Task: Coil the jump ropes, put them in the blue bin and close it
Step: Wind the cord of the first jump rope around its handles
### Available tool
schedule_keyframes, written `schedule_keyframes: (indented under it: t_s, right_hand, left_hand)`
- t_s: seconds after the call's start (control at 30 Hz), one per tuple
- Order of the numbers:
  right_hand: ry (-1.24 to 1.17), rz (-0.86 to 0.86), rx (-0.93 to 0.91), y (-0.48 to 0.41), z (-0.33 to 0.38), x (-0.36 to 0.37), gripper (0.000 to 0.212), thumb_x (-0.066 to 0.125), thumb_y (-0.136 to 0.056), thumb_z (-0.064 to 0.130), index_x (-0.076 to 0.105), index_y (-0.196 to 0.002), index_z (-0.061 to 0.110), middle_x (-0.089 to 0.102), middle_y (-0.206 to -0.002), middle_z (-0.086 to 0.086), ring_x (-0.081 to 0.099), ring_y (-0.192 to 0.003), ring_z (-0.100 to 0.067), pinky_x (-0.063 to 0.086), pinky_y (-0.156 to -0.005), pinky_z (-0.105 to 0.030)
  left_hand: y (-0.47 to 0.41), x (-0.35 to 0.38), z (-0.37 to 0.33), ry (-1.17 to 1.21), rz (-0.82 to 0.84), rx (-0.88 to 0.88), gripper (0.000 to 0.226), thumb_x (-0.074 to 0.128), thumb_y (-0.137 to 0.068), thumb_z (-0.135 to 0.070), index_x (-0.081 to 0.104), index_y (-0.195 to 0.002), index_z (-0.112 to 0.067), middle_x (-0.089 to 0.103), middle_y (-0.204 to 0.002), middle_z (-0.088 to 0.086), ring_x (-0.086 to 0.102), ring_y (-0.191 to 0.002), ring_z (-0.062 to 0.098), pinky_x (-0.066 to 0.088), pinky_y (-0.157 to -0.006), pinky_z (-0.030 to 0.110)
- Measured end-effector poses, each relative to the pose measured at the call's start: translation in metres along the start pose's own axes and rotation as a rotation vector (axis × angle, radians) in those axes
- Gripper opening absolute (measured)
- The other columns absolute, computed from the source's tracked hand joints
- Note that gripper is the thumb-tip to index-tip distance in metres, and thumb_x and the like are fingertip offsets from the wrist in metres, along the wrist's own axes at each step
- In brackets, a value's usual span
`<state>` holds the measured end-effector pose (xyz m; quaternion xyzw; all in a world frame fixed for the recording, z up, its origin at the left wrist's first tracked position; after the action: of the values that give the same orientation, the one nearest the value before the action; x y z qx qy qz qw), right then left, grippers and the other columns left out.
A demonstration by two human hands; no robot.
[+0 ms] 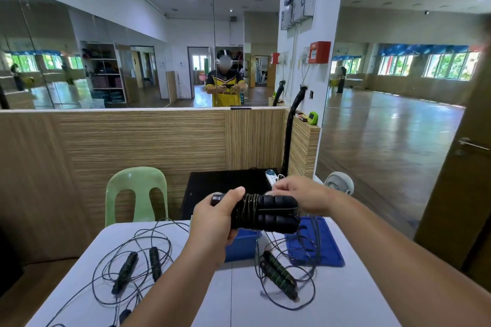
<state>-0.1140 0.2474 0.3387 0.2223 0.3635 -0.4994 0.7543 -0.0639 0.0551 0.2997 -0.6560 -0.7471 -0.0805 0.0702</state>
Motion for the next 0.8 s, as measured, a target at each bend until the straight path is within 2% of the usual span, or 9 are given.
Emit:
schedule_keyframes:
  t_s: [0.03,0.1,0.17,0.27,0.4,0.53,0.7,0.8]
  right_hand:
    - [0.023,0.005,-0.022,-0.001,0.01,-0.008,0.037,0.064,-0.099,0.041,0.057,-0.066,0.025,0.051,-0.067,-0.001,0.048,-0.061,-0.015,0.042,-0.057,-0.028]
    - [0.053,0.008,-0.039,-0.003,0.026,-0.022,0.042,0.063,-0.098,0.049,0.057,-0.068,0.02,0.048,-0.066,-0.001,0.045,-0.057,-0.013,0.042,-0.055,-0.024]
    - [0.118,0.009,-0.061,-0.004,0.044,-0.027,0.046,0.062,-0.098,0.049,0.055,-0.062,0.022,0.046,-0.061,0.003,0.043,-0.053,-0.01,0.042,-0.058,-0.026]
    - [0.188,-0.016,-0.055,-0.002,0.063,-0.025,0.048,0.06,-0.101,0.045,0.054,-0.058,0.024,0.047,-0.054,0.011,0.044,-0.044,0.0,0.039,-0.059,-0.023]
    - [0.162,-0.088,-0.036,0.011,0.08,-0.016,0.047,0.054,-0.103,0.043,0.066,-0.071,0.011,0.048,-0.057,0.001,0.043,-0.044,-0.006,0.039,-0.057,-0.025]
    - [-0.103,-0.134,0.019,0.03,0.077,0.008,0.04,0.048,-0.107,0.034,0.064,-0.077,0.013,0.05,-0.06,0.001,0.041,-0.039,-0.004,0.037,-0.045,-0.02]
    - [-0.537,-0.136,0.061,0.05,0.056,0.057,0.029,0.04,-0.109,0.026,0.062,-0.096,0.012,0.051,-0.062,0.002,0.042,-0.045,-0.01,0.041,-0.044,-0.026]
    - [-0.764,-0.162,0.12,0.06,0.046,0.09,0.029,0.037,-0.111,0.026,0.059,-0.102,0.01,0.045,-0.06,0.002,0.035,-0.047,-0.011,0.035,-0.044,-0.025]
  left_hand:
    - [0.001,-0.002,0.001,-0.005,-0.005,0.012,0.03,0.077,-0.089,-0.035,0.06,-0.086,-0.011,0.054,-0.067,0.01,0.044,-0.047,0.017,0.03,-0.044,0.024]
    - [0.003,-0.003,0.004,-0.015,-0.02,0.029,0.029,0.078,-0.088,-0.034,0.061,-0.086,-0.01,0.058,-0.068,0.009,0.051,-0.053,0.019,0.034,-0.045,0.024]
    - [0.004,-0.004,0.008,-0.021,-0.037,0.036,0.029,0.079,-0.088,-0.033,0.061,-0.086,-0.01,0.059,-0.069,0.009,0.053,-0.059,0.021,0.036,-0.045,0.025]
    - [0.001,-0.006,0.01,-0.049,-0.055,0.056,0.032,0.079,-0.088,-0.032,0.057,-0.081,-0.011,0.056,-0.069,0.013,0.049,-0.056,0.021,0.034,-0.041,0.024]
    - [-0.004,-0.013,0.012,-0.042,-0.122,0.066,0.036,0.082,-0.085,-0.036,0.057,-0.076,-0.012,0.057,-0.069,0.012,0.054,-0.061,0.024,0.042,-0.053,0.032]
    - [-0.007,-0.019,0.01,-0.006,-0.206,0.082,0.037,0.079,-0.088,-0.036,0.054,-0.077,-0.01,0.053,-0.066,0.01,0.048,-0.05,0.017,0.043,-0.052,0.031]
    - [-0.011,-0.022,0.014,0.064,-0.266,0.066,0.037,0.078,-0.088,-0.034,0.054,-0.072,-0.011,0.05,-0.056,0.003,0.045,-0.038,0.009,0.039,-0.045,0.027]
    - [-0.011,-0.019,0.02,0.061,-0.283,0.049,0.042,0.079,-0.087,-0.039,0.052,-0.066,-0.015,0.052,-0.057,0.004,0.047,-0.045,0.017,0.039,-0.044,0.027]
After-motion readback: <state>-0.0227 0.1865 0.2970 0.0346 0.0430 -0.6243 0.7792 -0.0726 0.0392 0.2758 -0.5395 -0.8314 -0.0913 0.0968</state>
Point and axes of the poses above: each hand's wrist, its own y-axis away from the middle knuckle, its own x-axis out of the palm, z = x × y, the point moved 8 cm from there along -y, towards the middle knuckle
